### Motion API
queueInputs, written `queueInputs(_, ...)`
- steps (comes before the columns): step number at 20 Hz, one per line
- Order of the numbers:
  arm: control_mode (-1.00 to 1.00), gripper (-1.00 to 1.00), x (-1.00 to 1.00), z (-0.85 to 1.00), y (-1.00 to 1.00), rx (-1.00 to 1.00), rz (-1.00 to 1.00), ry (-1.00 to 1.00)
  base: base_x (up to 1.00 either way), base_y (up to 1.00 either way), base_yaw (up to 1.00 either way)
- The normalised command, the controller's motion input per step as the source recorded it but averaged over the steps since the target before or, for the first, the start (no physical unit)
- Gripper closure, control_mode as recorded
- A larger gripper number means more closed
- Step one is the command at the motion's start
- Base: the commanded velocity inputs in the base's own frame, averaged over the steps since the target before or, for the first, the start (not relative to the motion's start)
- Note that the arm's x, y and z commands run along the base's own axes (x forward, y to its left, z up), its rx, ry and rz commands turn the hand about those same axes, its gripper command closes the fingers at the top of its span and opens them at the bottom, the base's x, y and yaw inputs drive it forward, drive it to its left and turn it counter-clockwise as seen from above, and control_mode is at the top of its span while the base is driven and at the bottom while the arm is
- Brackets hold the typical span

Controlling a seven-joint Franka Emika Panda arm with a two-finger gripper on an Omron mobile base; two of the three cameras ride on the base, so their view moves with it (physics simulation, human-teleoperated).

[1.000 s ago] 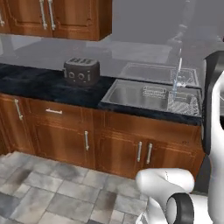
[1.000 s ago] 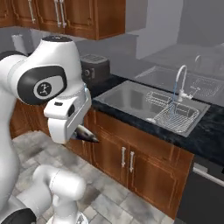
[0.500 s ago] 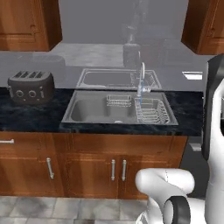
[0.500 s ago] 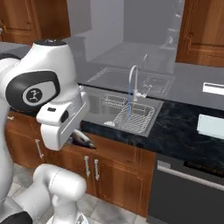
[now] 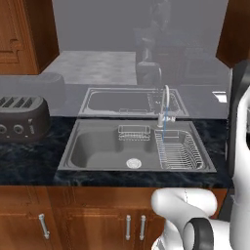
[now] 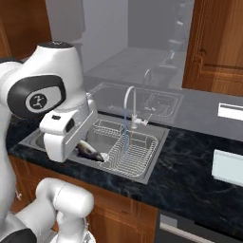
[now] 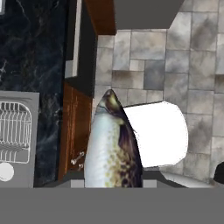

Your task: Take the fish out of the fridge, briefly rinse it in the sink, and place it on the tray next to the sink.

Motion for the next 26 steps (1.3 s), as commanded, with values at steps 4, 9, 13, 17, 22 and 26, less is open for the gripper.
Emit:
queueInputs(4,-1.00,1.00,0.35,-0.56,0.32,0.00,0.09,0.00,0.00,0.00,0.00)
queueInputs(9,-1.00,1.00,0.21,-0.87,0.68,0.00,0.22,-0.08,0.00,0.00,0.00)
queueInputs(13,-1.00,1.00,0.43,-0.66,0.44,0.00,0.13,-0.21,0.00,0.00,0.00)
queueInputs(17,-1.00,1.00,0.72,-0.09,0.07,0.03,0.02,-0.21,0.00,0.00,0.00)
queueInputs(22,-1.00,1.00,0.76,0.00,-0.33,0.14,0.12,-0.13,0.00,0.00,0.00)
queueInputs(26,-1.00,1.00,0.54,0.07,-0.58,0.20,0.20,-0.16,0.00,0.00,0.00)
